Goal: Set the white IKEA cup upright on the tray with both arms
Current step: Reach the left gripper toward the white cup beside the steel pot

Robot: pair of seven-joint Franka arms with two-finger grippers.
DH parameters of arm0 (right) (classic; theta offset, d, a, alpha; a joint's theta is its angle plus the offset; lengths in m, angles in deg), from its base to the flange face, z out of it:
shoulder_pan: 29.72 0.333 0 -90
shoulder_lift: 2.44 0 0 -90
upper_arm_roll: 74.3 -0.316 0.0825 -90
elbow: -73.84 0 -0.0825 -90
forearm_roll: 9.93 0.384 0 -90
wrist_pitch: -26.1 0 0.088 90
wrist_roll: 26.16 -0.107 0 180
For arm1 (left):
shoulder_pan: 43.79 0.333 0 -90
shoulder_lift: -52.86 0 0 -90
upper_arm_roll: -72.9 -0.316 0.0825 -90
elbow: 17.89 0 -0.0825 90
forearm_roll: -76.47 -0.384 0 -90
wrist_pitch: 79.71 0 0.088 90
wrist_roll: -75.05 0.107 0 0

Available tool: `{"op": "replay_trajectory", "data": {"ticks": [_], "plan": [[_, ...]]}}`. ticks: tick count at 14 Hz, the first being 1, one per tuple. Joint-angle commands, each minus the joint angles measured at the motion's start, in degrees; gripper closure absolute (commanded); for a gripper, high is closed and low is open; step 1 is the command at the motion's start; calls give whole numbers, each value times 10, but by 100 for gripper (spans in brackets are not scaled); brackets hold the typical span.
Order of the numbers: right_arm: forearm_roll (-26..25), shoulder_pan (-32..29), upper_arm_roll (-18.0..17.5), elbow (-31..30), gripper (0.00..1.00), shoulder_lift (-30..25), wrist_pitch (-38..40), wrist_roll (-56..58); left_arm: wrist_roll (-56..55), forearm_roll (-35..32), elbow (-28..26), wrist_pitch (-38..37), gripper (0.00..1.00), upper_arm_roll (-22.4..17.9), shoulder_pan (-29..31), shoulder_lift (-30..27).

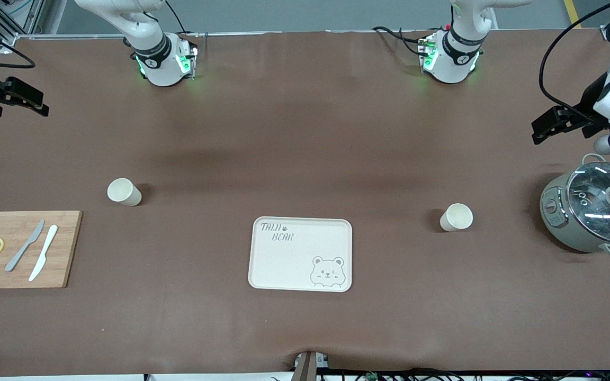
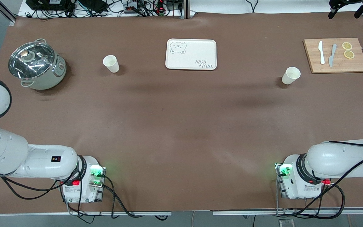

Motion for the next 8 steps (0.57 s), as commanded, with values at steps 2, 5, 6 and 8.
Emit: {"op": "replay_trajectory", "data": {"ticks": [2, 5, 6, 8], "plan": [[-4, -15, -6, -8, 0, -9, 1, -4, 12, -11, 4, 1, 0, 2, 9, -1], [1, -12, -6, -7, 0, -8, 1, -5, 45, -5, 6, 6, 0, 2, 20, 17], [3, -14, -6, -8, 0, -8, 2, -5, 44, -8, 7, 8, 0, 2, 20, 26], [8, -15, -6, -8, 0, -8, 2, -4, 38, -15, 2, 15, 0, 2, 19, 37]]}}
